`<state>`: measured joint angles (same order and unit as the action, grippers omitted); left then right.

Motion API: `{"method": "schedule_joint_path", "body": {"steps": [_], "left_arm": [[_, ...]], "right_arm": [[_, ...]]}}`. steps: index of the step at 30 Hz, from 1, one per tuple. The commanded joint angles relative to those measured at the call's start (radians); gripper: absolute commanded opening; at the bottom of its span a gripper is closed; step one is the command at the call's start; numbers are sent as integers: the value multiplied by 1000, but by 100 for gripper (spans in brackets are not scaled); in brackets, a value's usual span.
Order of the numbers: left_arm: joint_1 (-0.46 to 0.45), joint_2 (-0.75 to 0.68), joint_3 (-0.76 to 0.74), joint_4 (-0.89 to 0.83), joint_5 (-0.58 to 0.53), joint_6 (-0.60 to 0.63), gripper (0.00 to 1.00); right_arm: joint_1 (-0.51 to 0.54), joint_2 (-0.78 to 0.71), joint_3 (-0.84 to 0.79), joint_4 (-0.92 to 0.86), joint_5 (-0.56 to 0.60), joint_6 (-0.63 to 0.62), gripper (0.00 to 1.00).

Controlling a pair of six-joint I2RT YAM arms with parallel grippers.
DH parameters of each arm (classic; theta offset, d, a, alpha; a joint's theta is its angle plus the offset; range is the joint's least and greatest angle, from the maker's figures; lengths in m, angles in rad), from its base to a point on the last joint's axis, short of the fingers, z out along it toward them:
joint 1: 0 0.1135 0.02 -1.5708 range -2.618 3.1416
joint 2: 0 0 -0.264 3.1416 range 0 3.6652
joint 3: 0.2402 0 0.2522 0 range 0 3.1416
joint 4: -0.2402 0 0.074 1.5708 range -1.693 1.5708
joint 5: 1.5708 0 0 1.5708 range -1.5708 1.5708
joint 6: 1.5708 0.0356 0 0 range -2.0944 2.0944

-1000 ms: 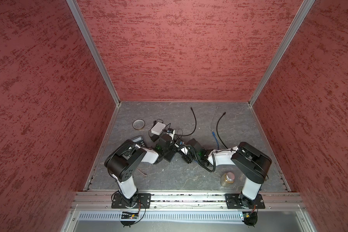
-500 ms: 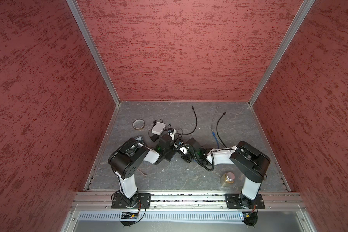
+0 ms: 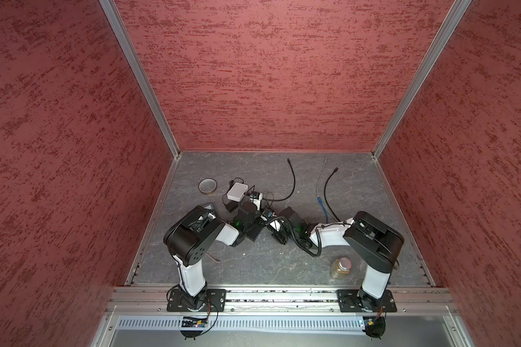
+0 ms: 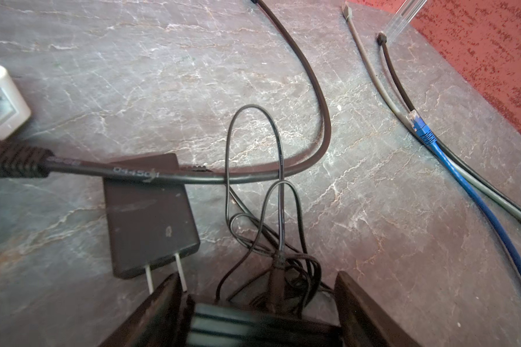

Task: Insert the plug into the switch port

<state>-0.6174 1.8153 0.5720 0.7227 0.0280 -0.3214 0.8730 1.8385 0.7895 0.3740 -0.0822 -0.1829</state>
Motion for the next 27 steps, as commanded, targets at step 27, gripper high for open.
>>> {"method": "schedule_joint_path", "body": {"steps": [27], "left_arm": [[15, -305, -35, -385, 256, -112, 93]], "right_arm": [[55, -69, -142, 358, -22, -163, 0]]}}
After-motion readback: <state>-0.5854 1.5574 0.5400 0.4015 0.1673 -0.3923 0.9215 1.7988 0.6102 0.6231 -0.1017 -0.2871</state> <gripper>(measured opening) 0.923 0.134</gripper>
